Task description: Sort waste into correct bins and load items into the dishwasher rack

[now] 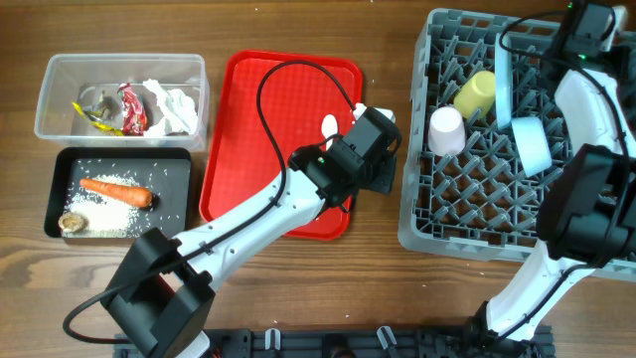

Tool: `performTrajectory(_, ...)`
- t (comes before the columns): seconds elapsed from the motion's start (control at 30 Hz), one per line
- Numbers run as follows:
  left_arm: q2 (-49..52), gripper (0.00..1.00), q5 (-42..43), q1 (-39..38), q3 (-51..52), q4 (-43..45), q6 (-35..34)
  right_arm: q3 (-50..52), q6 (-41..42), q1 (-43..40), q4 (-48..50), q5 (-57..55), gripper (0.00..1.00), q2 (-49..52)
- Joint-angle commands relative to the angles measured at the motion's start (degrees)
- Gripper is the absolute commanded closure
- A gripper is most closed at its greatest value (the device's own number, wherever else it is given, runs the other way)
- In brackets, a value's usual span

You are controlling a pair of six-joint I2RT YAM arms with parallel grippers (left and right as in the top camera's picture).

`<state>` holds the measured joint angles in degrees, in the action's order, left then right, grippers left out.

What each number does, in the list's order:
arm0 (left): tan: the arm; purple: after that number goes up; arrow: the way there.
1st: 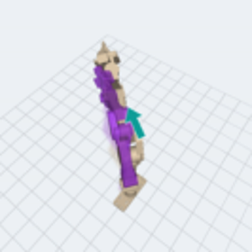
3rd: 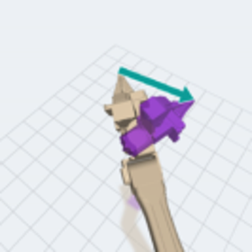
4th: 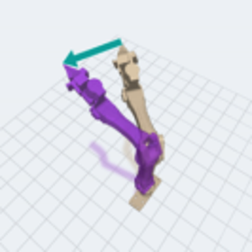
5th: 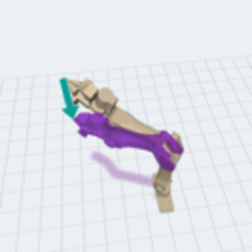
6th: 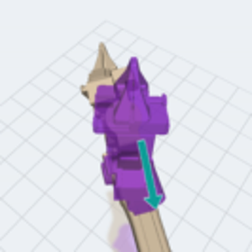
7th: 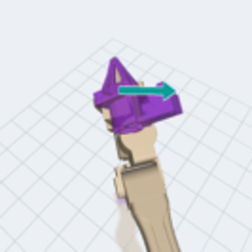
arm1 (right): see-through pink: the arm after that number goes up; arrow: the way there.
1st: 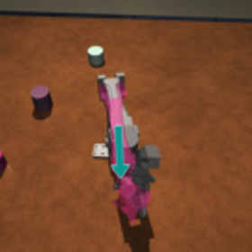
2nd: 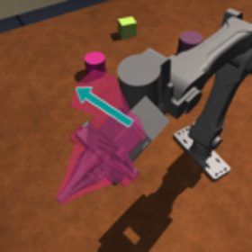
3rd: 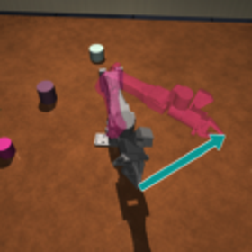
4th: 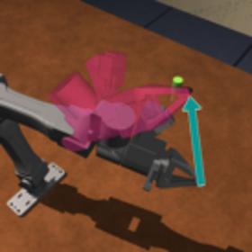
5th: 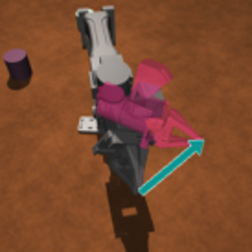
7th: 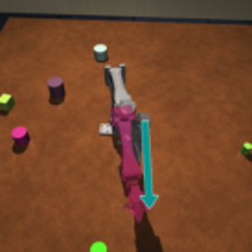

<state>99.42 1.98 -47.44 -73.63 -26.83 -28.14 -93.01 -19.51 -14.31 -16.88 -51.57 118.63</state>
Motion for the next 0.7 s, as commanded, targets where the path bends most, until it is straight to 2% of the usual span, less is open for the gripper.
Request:
performTrajectory(0.0,-0.42,0.91,-1.01,0.44,-0.52,-0.04,0.90,0.13,-1.62,3.23,0.02,-0.11,0.87,1.70)
performTrajectory(0.2,-0.42,0.89,-1.01,0.46,-0.52,-0.04,0.92,0.13,-1.18,6.27,-4.57,-0.02,0.81,1.60)
performTrajectory(0.43,-0.42,0.88,-1.01,0.46,-0.55,-0.55,0.90,0.13,5.03,4.61,-12.17,16.57,0.81,-4.20)
performTrajectory(0.53,-0.42,0.88,-1.01,0.44,-0.55,-0.52,0.90,0.13,7.78,2.16,-15.21,25.20,0.96,-8.59)
performTrajectory(0.67,-0.42,0.91,-1.01,0.44,-0.55,-0.66,0.90,0.13,11.32,-2.19,-17.53,29.20,0.96,-12.41)
